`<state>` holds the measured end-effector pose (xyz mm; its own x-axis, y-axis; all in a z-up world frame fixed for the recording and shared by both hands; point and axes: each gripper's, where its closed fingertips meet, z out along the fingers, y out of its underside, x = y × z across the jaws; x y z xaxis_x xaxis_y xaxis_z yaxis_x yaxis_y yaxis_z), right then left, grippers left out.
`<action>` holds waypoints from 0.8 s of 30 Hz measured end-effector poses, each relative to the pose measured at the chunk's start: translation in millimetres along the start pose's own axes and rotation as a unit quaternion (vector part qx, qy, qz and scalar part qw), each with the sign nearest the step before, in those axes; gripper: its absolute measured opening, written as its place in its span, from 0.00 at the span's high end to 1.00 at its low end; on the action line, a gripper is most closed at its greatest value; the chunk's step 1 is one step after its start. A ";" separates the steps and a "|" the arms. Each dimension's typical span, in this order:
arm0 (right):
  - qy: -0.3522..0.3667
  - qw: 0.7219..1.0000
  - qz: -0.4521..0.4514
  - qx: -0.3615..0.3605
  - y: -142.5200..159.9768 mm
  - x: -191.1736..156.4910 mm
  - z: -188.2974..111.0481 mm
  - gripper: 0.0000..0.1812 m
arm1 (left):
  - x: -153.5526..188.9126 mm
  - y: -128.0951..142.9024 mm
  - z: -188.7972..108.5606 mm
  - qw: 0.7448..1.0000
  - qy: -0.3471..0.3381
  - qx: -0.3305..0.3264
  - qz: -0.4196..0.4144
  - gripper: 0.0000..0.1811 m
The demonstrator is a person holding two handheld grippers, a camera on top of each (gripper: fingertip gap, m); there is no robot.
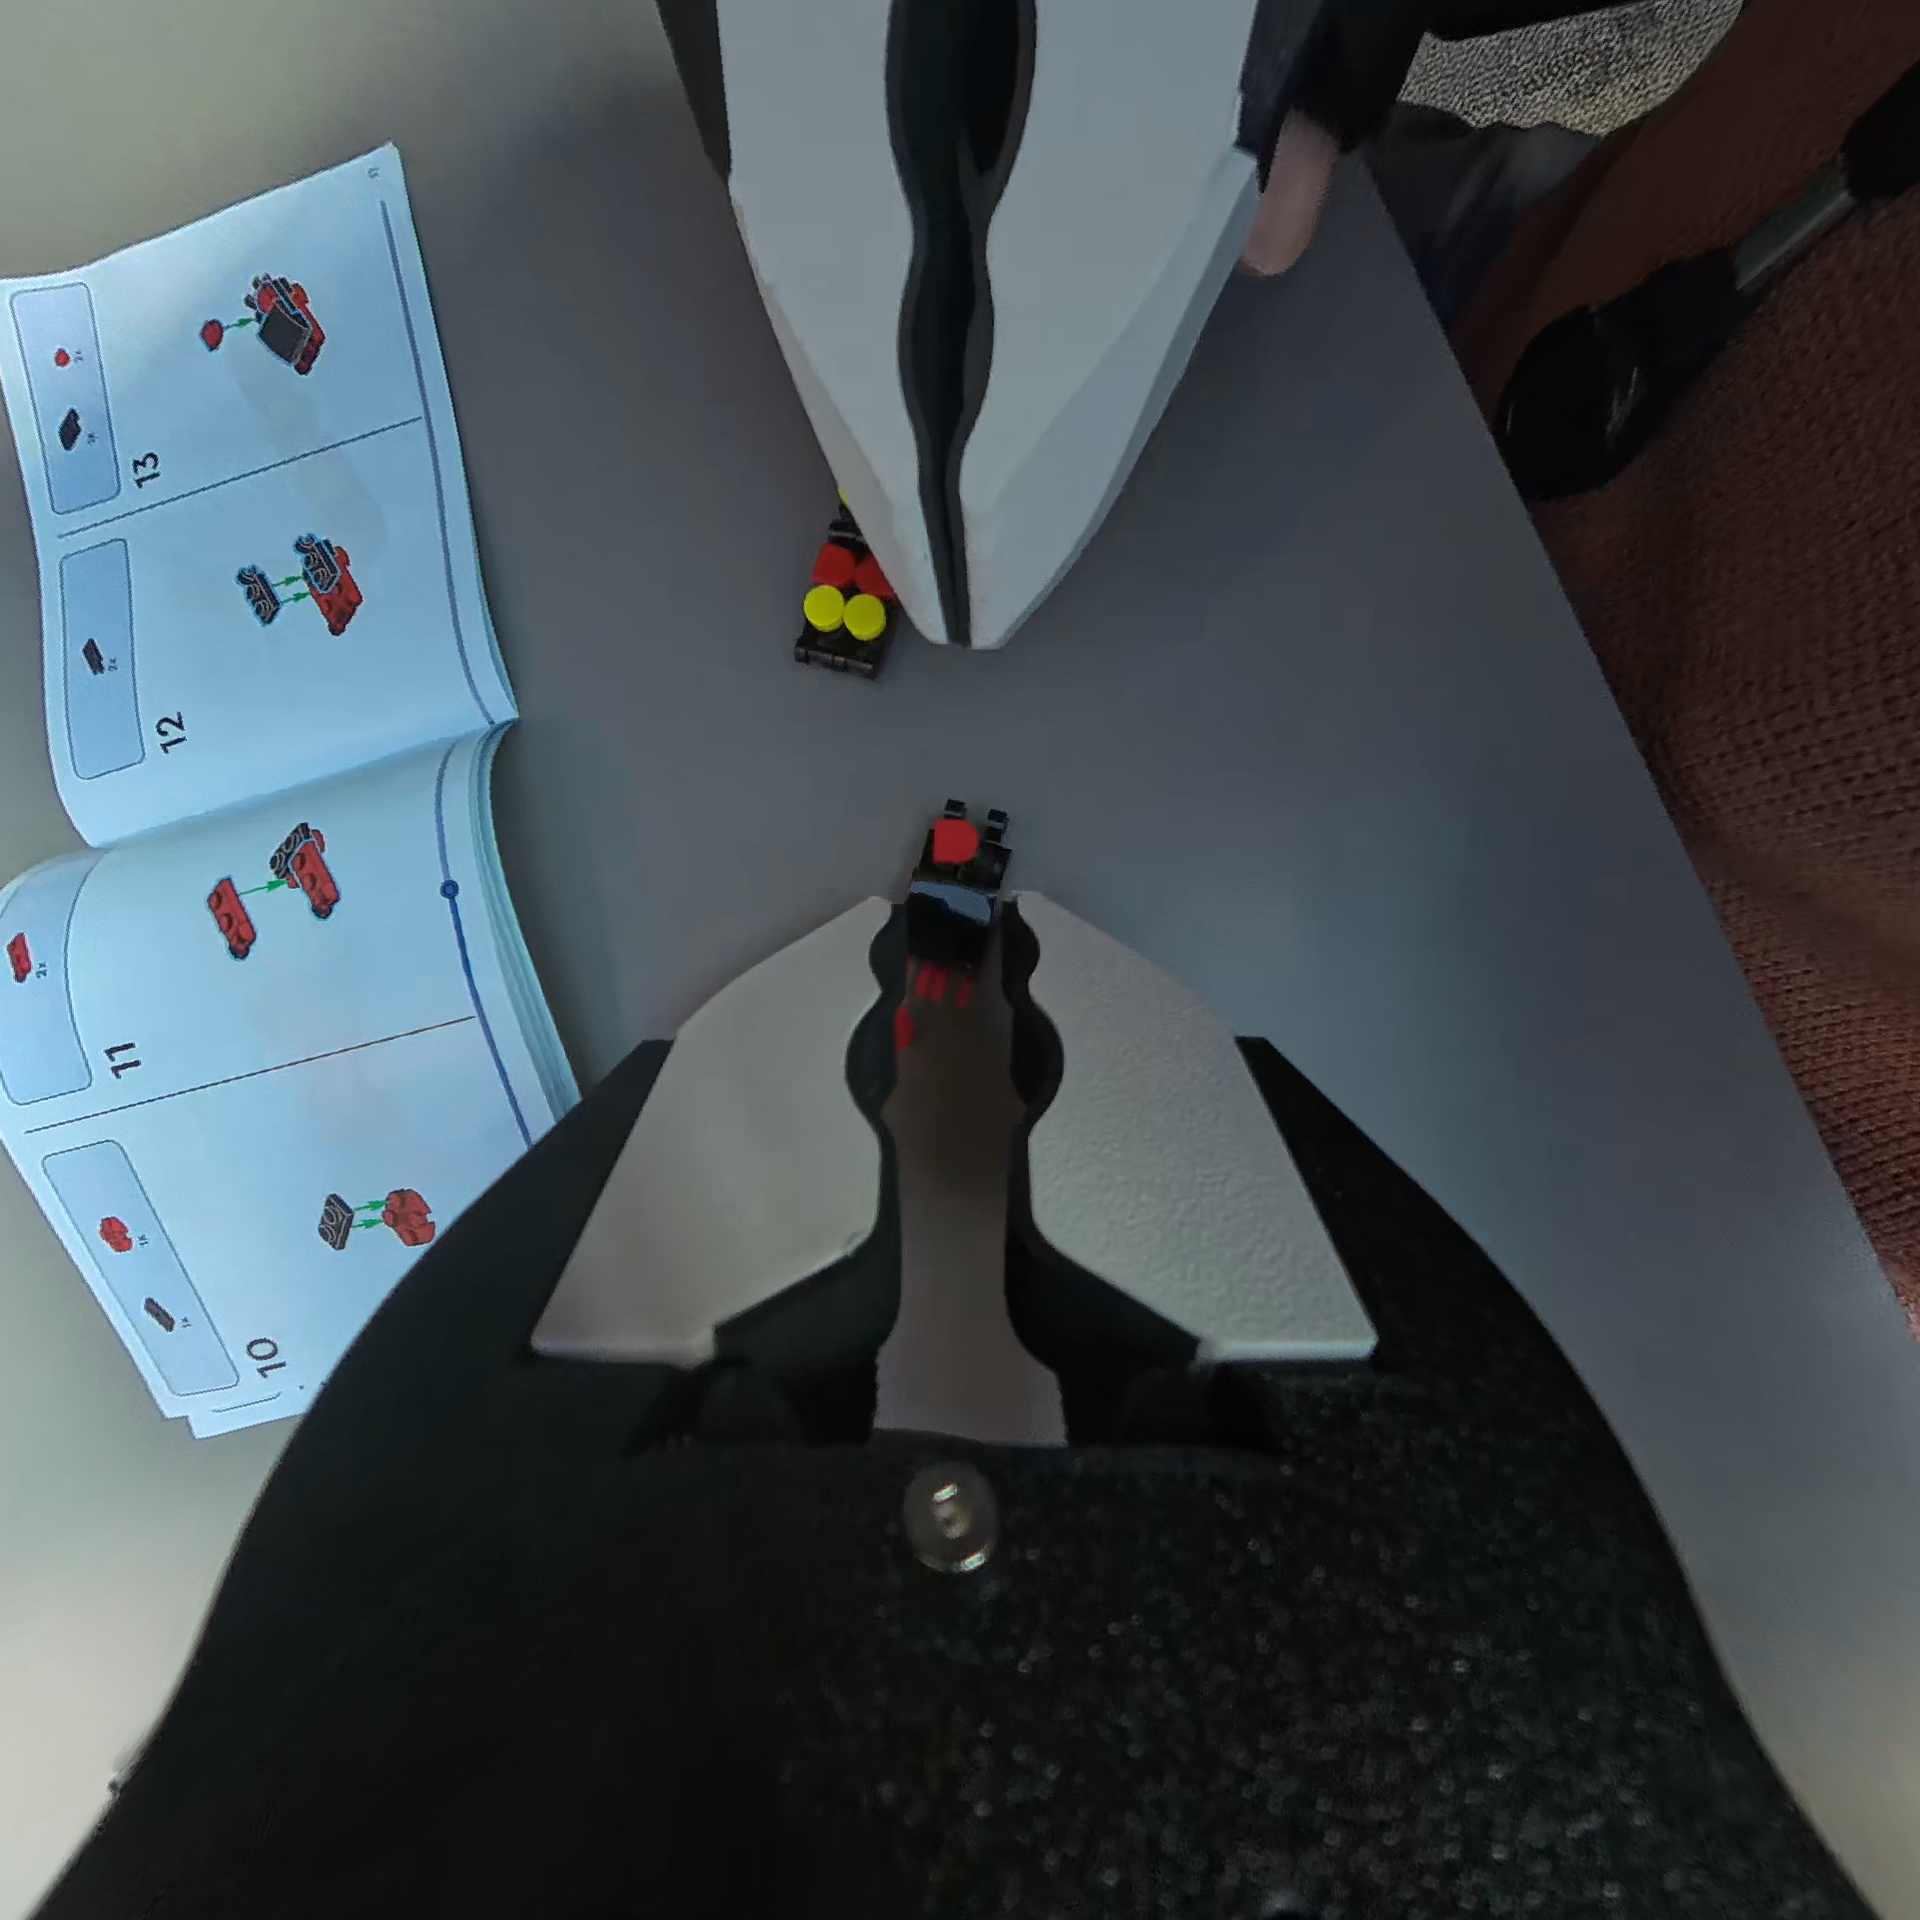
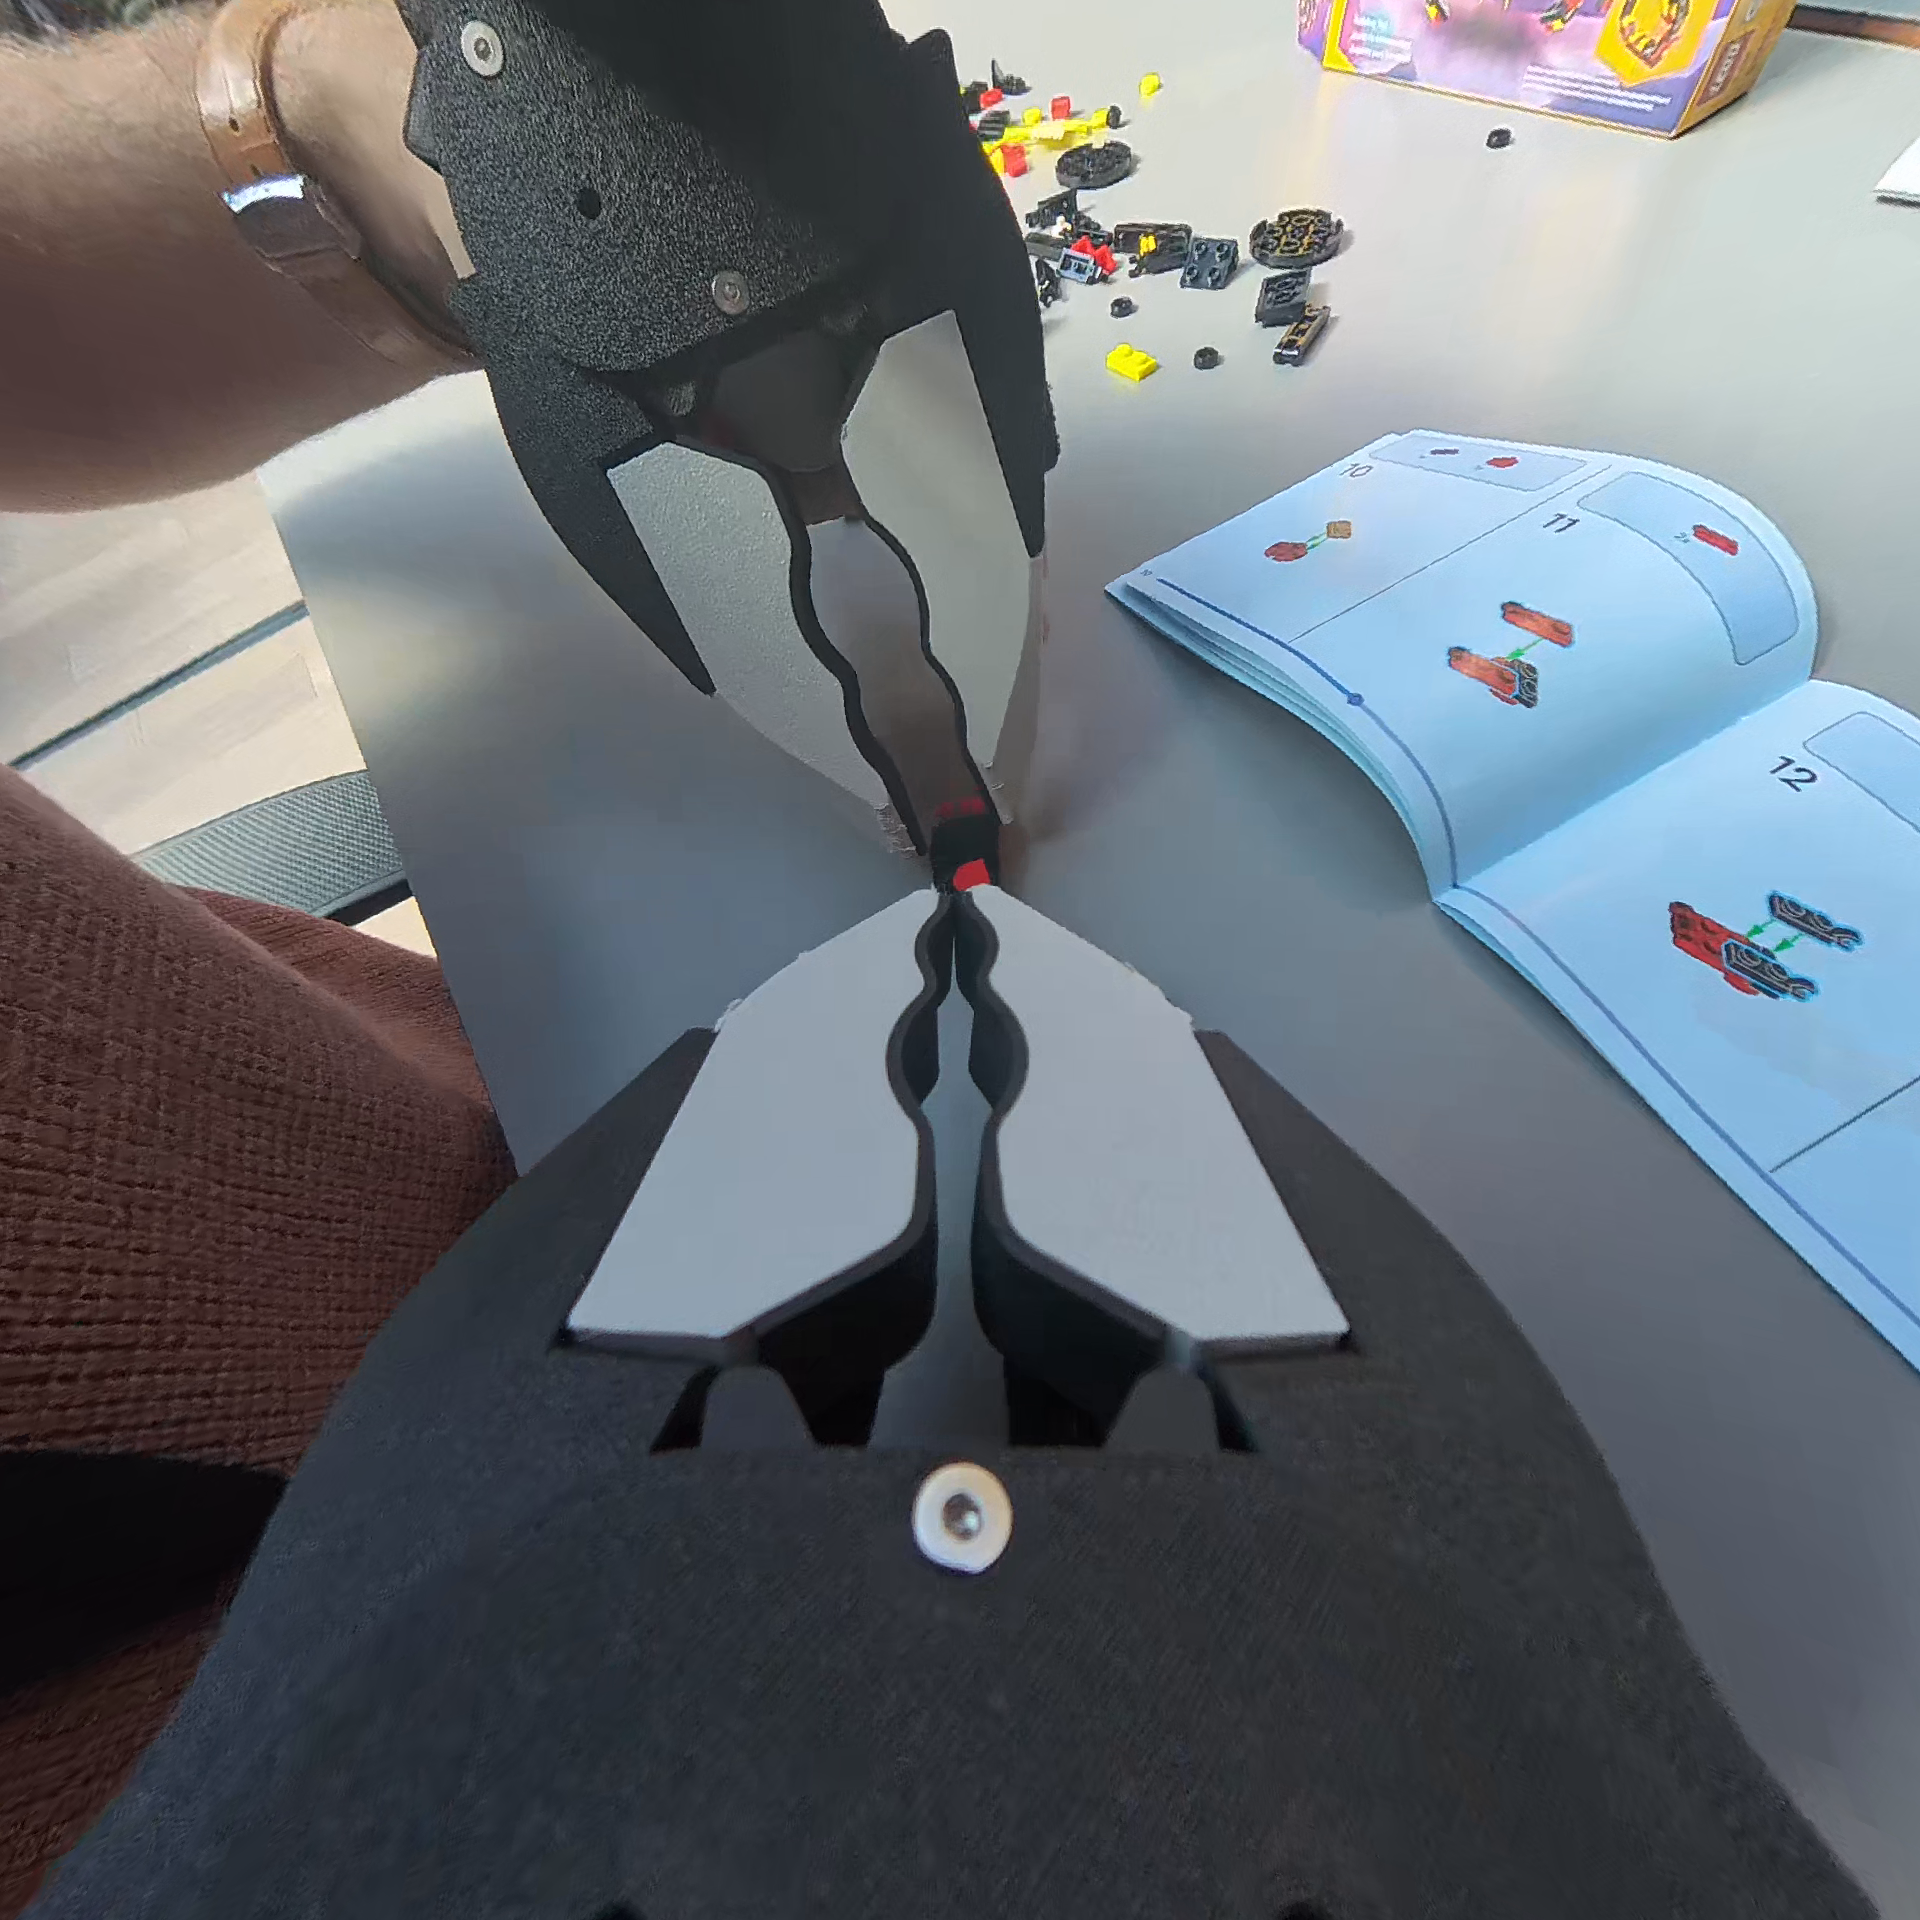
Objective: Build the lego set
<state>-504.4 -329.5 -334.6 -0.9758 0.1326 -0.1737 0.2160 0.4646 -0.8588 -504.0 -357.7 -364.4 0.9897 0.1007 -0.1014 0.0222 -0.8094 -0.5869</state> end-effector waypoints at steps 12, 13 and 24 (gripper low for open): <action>0.037 0.996 -0.044 -0.065 7.4 -2.2 21.5 1.00 | -1.6 -3.8 -4.8 0.997 0.001 0.075 0.028 0.84; 0.030 0.997 -0.041 -0.066 8.4 -5.3 19.9 1.00 | -1.2 -1.9 -3.3 0.997 0.003 0.073 0.038 0.84; 0.038 0.996 -0.037 -0.069 10.1 -8.6 23.5 1.00 | 7.1 1.0 6.1 0.994 0.047 0.073 0.060 0.84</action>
<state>-494.6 -346.6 -353.1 -0.9848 0.1581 -0.0713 0.1523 0.5914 -0.7919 -497.7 -354.3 -370.6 0.9930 -0.0524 -0.1059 -0.1111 -0.7189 -0.6862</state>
